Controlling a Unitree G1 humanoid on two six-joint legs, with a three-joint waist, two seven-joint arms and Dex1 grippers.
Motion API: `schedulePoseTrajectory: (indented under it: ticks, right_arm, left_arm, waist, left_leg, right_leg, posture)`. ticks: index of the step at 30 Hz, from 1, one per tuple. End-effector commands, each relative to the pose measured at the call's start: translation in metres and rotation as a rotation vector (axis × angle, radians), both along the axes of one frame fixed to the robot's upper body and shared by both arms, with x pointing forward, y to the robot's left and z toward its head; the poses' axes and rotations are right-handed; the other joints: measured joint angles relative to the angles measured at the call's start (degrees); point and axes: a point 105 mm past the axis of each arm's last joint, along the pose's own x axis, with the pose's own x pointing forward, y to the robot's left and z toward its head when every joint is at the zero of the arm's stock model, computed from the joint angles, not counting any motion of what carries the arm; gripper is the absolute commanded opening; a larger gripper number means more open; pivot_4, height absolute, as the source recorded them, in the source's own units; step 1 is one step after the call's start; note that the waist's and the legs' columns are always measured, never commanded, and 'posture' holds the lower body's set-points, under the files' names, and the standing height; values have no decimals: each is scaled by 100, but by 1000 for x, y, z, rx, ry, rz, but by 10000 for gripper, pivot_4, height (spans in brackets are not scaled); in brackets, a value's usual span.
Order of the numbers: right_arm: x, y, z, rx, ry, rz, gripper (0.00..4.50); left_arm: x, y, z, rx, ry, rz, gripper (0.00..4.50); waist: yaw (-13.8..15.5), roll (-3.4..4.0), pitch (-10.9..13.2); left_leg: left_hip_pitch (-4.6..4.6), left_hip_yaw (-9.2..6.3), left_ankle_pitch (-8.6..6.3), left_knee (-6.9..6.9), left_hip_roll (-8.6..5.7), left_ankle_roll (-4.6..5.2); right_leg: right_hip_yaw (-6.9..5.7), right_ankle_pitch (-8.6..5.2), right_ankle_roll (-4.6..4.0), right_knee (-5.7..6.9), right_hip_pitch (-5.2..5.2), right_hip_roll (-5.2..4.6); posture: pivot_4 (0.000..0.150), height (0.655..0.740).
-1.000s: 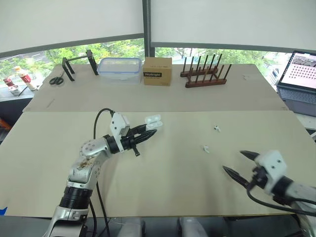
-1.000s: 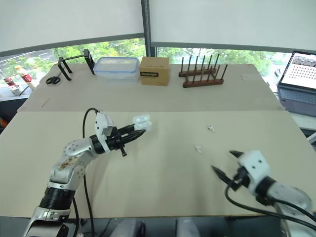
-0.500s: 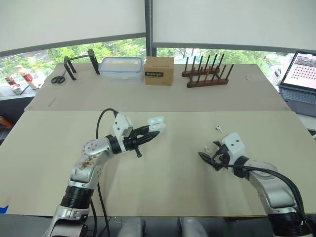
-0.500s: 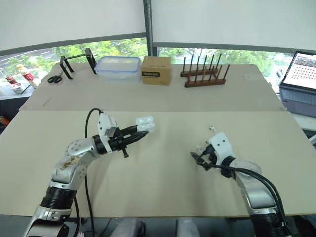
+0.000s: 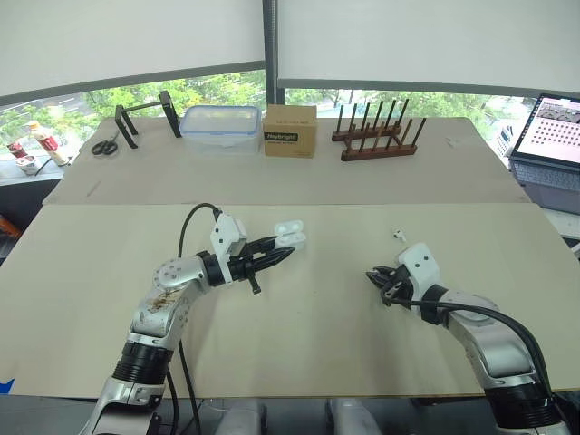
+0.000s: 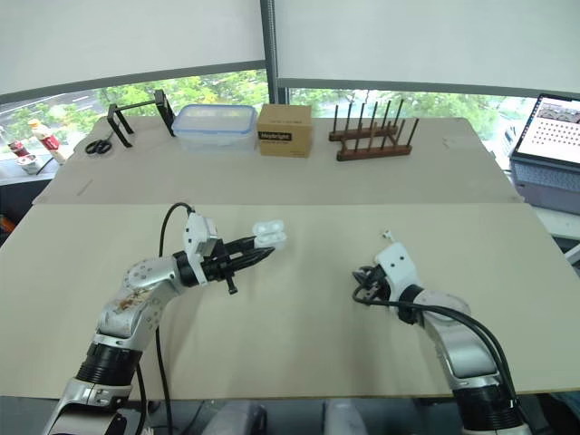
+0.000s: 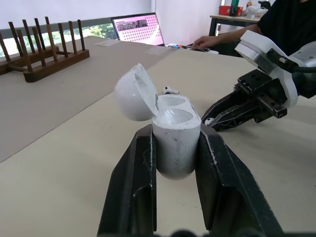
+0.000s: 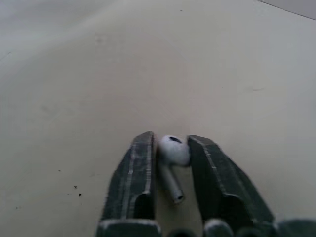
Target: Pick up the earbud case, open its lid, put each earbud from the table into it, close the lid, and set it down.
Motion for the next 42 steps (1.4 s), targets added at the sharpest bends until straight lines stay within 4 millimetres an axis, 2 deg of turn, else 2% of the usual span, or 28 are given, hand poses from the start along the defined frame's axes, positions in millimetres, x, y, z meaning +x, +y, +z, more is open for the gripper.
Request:
schedulePoseTrajectory:
  ticks: [1, 4, 7, 10, 13, 17, 20, 26, 35, 37, 39, 41, 42]
  right_arm:
    - [-11, 3, 1, -59, 14, 95, 3337]
    - [-23, 11, 14, -105, 17, 268, 3337]
    - [-44, 16, 25, -163, 61, 476, 3337]
    - [-71, 7, 29, -244, 148, 666, 3337]
    - [-89, -14, 25, -360, 214, 771, 3337]
    - [-99, -47, 15, -460, 273, 776, 3337]
    - [-108, -64, 7, -478, 309, 749, 3337]
    - [-106, -65, 4, -452, 252, 696, 3337]
    - [-99, -62, 1, -430, 303, 683, 3337]
    - [-94, -62, 2, -432, 293, 662, 13973]
    - [-90, -60, 3, -440, 274, 654, 20973]
    - [-89, -58, 4, -441, 274, 661, 27185]
    - [-89, -57, 5, -439, 264, 669, 27574]
  left_arm:
    - [-5, 0, 7, -11, -38, -7, 5571]
    - [-10, 1, 6, -13, -30, -2, 5571]
    - [-16, 1, 5, -11, -26, -4, 5571]
    - [-24, -1, 5, -10, -21, -8, 5571]
    - [-30, -3, 3, -11, -10, -10, 5571]
    - [-35, -4, -1, -6, 4, -18, 5571]
    - [-36, -4, -3, -8, 11, -17, 5571]
    - [-37, -5, -6, -14, 23, -16, 5571]
    - [-37, -6, -7, -12, 26, -21, 5571]
    - [-37, -6, -6, -12, 25, -19, 5571]
    - [-38, -6, -5, -12, 25, -19, 5571]
    - [-38, -7, -4, -12, 26, -20, 5571]
    - [-38, -7, -4, -12, 26, -20, 5571]
  waist:
    - [2, 0, 0]
    - [-6, 0, 0]
    - [-10, 0, 0]
    - [3, 5, 3]
    - [13, 4, 3]
    - [15, 3, 3]
    - [38, 3, 4]
    - [43, 3, 3]
    - [38, 2, 4]
    - [38, 2, 4]
    - [38, 2, 4]
    - [38, 2, 4]
    - [37, 2, 4]
  left_leg:
    - [0, 0, 0, 0, 0, 0]
    - [-2, -1, -1, -1, 1, 1]
    - [-3, -1, -1, 0, 3, 1]
    - [-6, -1, -1, -1, 1, 1]
    - [-4, -1, -3, 2, 3, 5]
    - [5, 7, -3, 3, 4, 5]
    - [5, 11, -3, 1, 4, 5]
    - [15, 7, -3, 2, 5, 5]
    - [26, 4, -3, 1, 5, 6]
    - [28, 4, -3, 2, 5, 6]
    - [35, 2, -4, 1, 5, 6]
    - [42, 3, -4, -1, 5, 7]
    - [45, 2, -5, -1, 5, 7]
  right_leg:
    - [0, 0, 0, 0, -1, -1]
    - [0, 0, 0, -1, -3, -1]
    - [0, 0, 0, -3, -2, 2]
    - [0, -1, 1, -5, -3, -1]
    - [-3, -1, 1, -10, 4, 0]
    - [-2, -1, 1, -10, 12, -1]
    - [-2, -1, 1, -9, 11, 1]
    - [1, -1, 1, -9, 22, 0]
    - [0, -1, 1, -12, 34, 1]
    - [0, -1, 1, -13, 36, 0]
    - [0, -1, 1, -15, 44, 0]
    - [-1, -1, 1, -18, 52, 1]
    - [-1, -1, 2, -20, 55, 1]
  posture:
    - [1500, 7400]
    - [1500, 7400]
    - [1500, 7400]
    - [1500, 7400]
    - [1500, 7400]
    - [1500, 7400]
    - [1500, 7400]
    - [1500, 7400]
    - [1500, 7400]
    - [1500, 7400]
    - [1500, 7400]
    - [1500, 7400]
    - [1500, 7400]
